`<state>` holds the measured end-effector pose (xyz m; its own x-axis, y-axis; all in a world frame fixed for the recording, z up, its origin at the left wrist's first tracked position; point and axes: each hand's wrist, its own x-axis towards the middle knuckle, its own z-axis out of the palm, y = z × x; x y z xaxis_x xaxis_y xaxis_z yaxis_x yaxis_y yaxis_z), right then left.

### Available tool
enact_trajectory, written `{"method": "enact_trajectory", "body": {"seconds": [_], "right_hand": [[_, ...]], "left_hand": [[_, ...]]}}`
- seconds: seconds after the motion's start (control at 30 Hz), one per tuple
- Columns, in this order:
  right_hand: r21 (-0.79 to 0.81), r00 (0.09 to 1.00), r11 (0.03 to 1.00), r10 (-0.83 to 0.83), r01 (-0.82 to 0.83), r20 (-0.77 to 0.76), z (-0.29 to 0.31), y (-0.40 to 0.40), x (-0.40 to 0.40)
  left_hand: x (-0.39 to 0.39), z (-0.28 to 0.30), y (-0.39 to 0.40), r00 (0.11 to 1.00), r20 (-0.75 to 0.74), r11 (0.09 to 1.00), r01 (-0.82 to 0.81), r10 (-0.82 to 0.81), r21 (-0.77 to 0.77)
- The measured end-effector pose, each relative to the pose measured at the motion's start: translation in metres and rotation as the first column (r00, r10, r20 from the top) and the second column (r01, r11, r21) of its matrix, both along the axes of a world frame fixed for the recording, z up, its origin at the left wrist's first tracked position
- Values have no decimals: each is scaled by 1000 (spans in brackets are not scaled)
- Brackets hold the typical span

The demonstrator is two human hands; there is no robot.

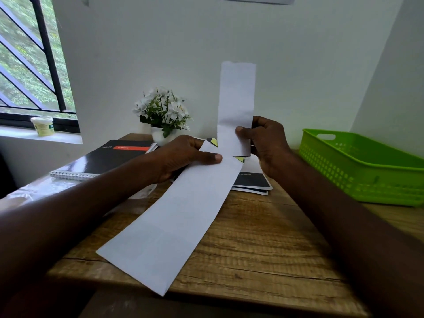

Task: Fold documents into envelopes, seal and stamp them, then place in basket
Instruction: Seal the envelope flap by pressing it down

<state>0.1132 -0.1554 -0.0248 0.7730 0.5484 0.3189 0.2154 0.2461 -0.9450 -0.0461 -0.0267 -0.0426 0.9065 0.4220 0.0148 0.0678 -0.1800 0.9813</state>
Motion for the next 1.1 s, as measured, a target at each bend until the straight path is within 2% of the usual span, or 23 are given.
{"method": "enact_trajectory", "body": {"seconds": [0.33, 0.63, 0.83, 1.1], "right_hand": [[11, 964, 991, 131, -133, -232, -1, 2, -7], [-143, 937, 967, 159, -212, -309, -8, 0, 1], [-77, 938, 987, 107, -140, -328, -6, 0, 4], [-197, 931, 955, 149, -223, -333, -8, -2, 3]], "left_hand": [[3, -2, 2, 998, 50, 999, -47, 46, 18], [3, 1, 1, 992, 82, 995, -98, 98, -8], [3, 1, -1, 993, 79, 996, -85, 86, -16], [4, 0, 3, 991, 76, 994, -103, 106, -41]]}}
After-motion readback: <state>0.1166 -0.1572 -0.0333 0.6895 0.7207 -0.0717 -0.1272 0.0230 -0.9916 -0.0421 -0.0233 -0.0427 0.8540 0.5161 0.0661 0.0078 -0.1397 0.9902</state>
